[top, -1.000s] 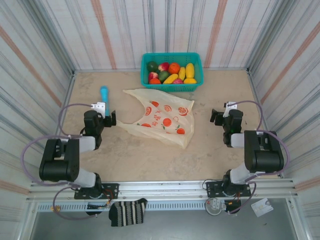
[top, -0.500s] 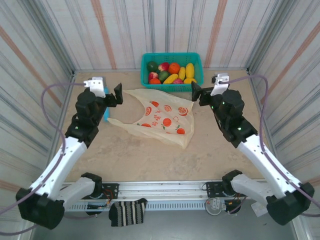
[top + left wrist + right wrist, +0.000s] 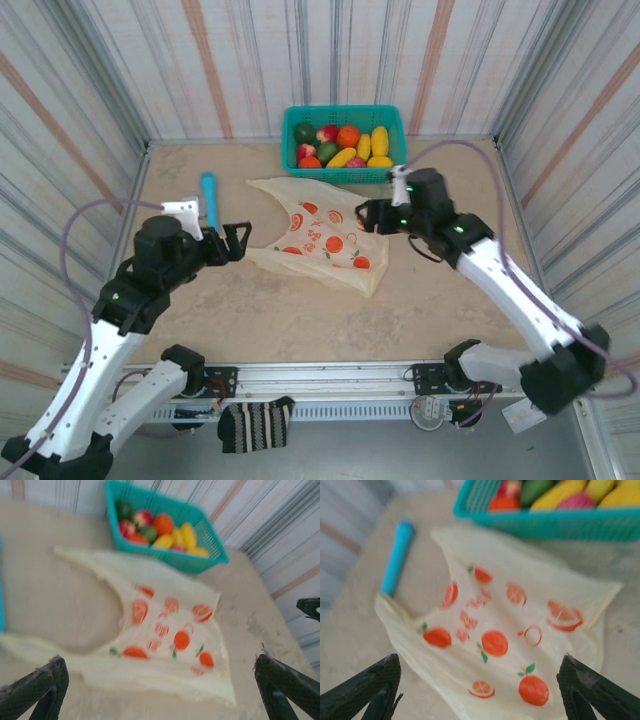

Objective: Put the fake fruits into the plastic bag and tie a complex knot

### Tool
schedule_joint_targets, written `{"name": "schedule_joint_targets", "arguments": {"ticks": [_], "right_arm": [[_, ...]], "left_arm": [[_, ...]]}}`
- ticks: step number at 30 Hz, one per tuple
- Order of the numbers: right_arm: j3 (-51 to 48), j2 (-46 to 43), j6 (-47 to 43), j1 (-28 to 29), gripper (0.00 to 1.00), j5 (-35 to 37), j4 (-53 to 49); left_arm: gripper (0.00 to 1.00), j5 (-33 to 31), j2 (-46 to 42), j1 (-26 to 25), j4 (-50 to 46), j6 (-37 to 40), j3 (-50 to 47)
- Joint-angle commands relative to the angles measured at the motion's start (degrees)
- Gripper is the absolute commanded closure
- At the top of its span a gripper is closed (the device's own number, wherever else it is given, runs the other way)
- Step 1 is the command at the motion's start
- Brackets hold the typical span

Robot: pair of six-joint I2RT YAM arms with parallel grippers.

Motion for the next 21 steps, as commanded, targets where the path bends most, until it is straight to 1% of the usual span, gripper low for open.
{"name": "schedule_joint_targets", "arguments": {"ticks": [1,2,4,6,7,10,12,14,17,18,21], "right_arm": [[7.4,12.4,-2.4,3.3,0.24,-2.2,-7.1],[9.4,16.7,-2.4,4.3,0.23,-1.5,-7.3],[14.9,25.0,-2.4,6.4,0.2,2.0,-9.3],[22.2,33.3,-2.2,7.9,0.14,4.9,-12.3],[24.7,36.2,-2.0,8.3,0.12,5.4,-12.9],[32.2,43.7,-0.7,9.4,0.07,6.1,-13.3],[38.4,48.4,-0.9,10.7,0.04,10.5,-15.0],[45.2,53.0,-1.4,11.4,0.01,13.1,-17.2],[52.9,59.3,-1.7,11.6,0.01,18.0,-20.6],[55.1,61.3,-1.9,11.5,0.04,18.9,-21.8],[59.1,65.4,-2.5,11.6,0.16,18.7,-23.5]], "left_arm": [[0.01,-4.9,1.4,0.8,-8.0,-10.3,-1.2],[0.01,-5.4,1.8,1.8,-8.7,-12.1,-1.7],[0.01,-5.3,2.7,4.2,-10.3,-14.3,-1.9],[0.01,-4.1,3.6,7.2,-12.1,-16.2,-2.2],[0.01,-4.1,3.7,7.9,-12.3,-16.7,-2.7],[0.01,-2.5,3.8,8.6,-11.1,-17.3,-5.4],[0.01,-0.7,3.7,8.6,-9.7,-17.7,-7.2],[0.01,-0.7,3.5,8.6,-9.4,-18.6,-8.1],[0.01,-1.7,3.2,8.5,-9.6,-19.4,-8.5],[0.01,-2.6,3.2,8.5,-10.2,-19.9,-8.4],[0.01,-5.4,3.5,8.3,-11.7,-22.1,-7.6]]}}
